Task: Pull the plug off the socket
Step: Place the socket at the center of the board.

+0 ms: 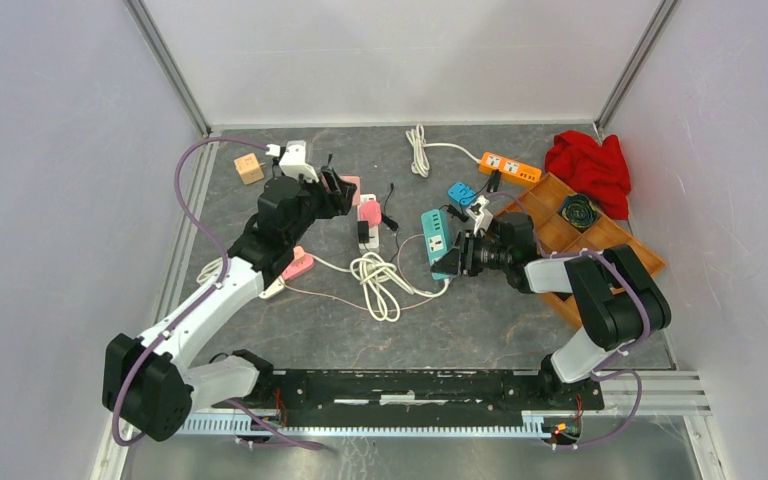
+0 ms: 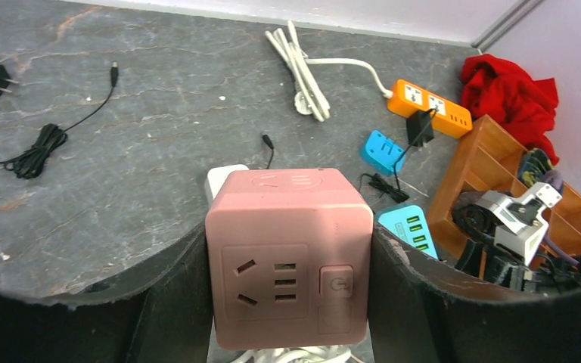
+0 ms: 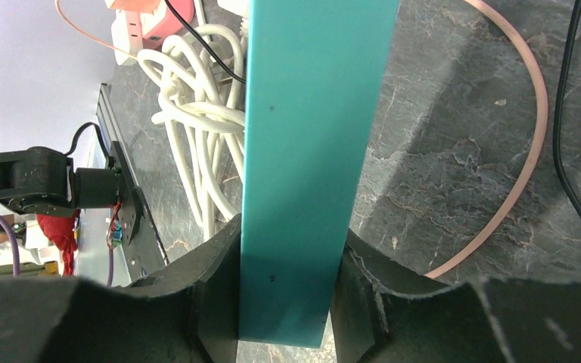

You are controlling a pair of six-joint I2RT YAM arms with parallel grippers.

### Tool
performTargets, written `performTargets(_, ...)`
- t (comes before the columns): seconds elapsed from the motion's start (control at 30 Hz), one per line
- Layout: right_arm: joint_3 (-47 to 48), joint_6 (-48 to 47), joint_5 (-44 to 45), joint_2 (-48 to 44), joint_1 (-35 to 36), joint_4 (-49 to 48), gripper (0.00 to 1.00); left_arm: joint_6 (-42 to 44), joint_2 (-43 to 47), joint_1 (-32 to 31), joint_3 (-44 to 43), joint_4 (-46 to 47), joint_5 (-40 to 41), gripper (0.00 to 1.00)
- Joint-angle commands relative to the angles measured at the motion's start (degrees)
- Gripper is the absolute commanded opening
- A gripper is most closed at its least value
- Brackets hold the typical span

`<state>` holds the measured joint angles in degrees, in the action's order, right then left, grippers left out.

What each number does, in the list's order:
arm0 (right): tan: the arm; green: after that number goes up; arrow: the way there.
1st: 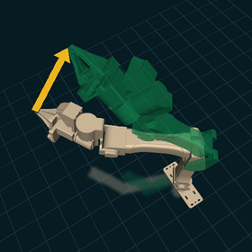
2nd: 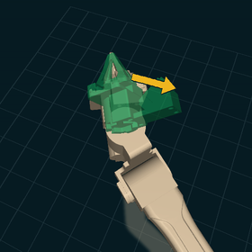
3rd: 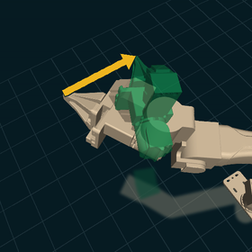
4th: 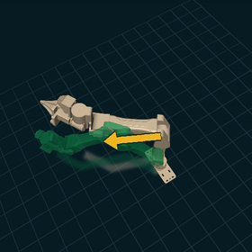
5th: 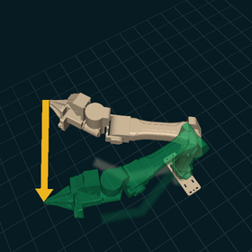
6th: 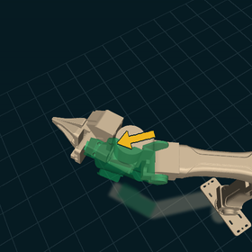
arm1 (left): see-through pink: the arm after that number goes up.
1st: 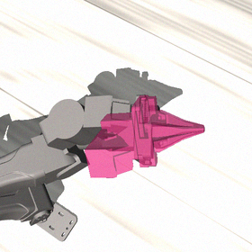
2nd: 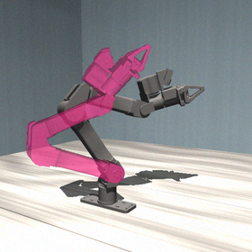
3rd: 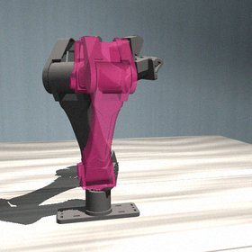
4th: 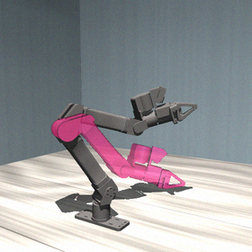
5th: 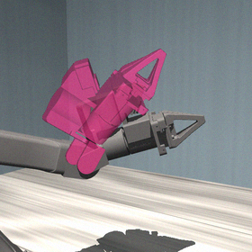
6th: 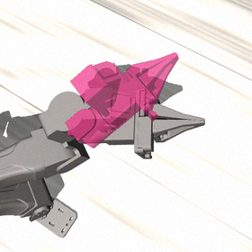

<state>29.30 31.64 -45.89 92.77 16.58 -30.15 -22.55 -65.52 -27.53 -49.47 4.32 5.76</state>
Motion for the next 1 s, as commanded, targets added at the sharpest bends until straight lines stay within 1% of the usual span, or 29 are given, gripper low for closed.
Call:
performTargets(0.0, 2.69, -2.75, -1.02, 0.44, -0.03, 0.94, 0.47, 0.51, 0.65, 2.15, 0.63, 2.43, -1.73, 0.02)
performTargets(0.17, 3.22, -3.96, -0.32, 0.24, -0.02, 2.88, 0.49, 0.1, 0.67, 4.2, 1.38, 2.8, -2.47, 0.02)
performTargets(0.23, 3.35, -3.94, -0.85, 0.13, -0.04, 2.91, 0.47, 0.06, 0.63, 5.11, 1.4, 2.8, -2.84, 0.02)
performTargets(0.3, 3.73, -3.53, -2.2, -0.03, 0.01, 2.82, 0.39, 0.2, 0.61, 5.82, 1.35, 2.68, -3.23, 0.02)
performTargets(0.4, 3.86, -1.71, -4.79, -0.52, -0.03, 1.04, 0.22, 0.67, 0.44, 7.14, 1.1, 2.34, -3.84, 0.02)
performTargets(0.47, 3.2, 0.82, -6.23, -1.27, 0.09, -1.69, 0.14, 1.38, -0.04, 8.19, 0.26, 1.88, -4.23, 0.02)
performTargets(0.57, 2.19, 4.0, -8.68, -2.65, 0.38, -6.17, 0.06, 1.71, -1.79, 10.73, -1.59, 0.95, -5.32, 0.02)
performTargets(0.67, 2.61, 9.14, -12.25, -4.22, 0.92, -11.34, 0.03, 0.16, -3.43, 13.52, -2.57, 1.58, -9.06, 0.02)
performTargets(0.73, 4.92, 11.26, -13.18, -5.17, 2.07, -12.07, 0.0, -0.53, -4.26, 14.42, -2.69, 2.32, -10.22, 0.02)
performTargets(0.87, 13.53, 9.32, -13.41, -4.91, 5.88, -5.39, 0.0, -0.07, -5.22, 15.5, -4.75, 0.49, -11.69, 0.02)
performTargets(0.97, 23.07, 4.97, -11.71, -4.17, 7.6, 2.11, 0.0, 2.94, -4.87, 16.11, -7.96, -3.38, -11.51, 0.02)
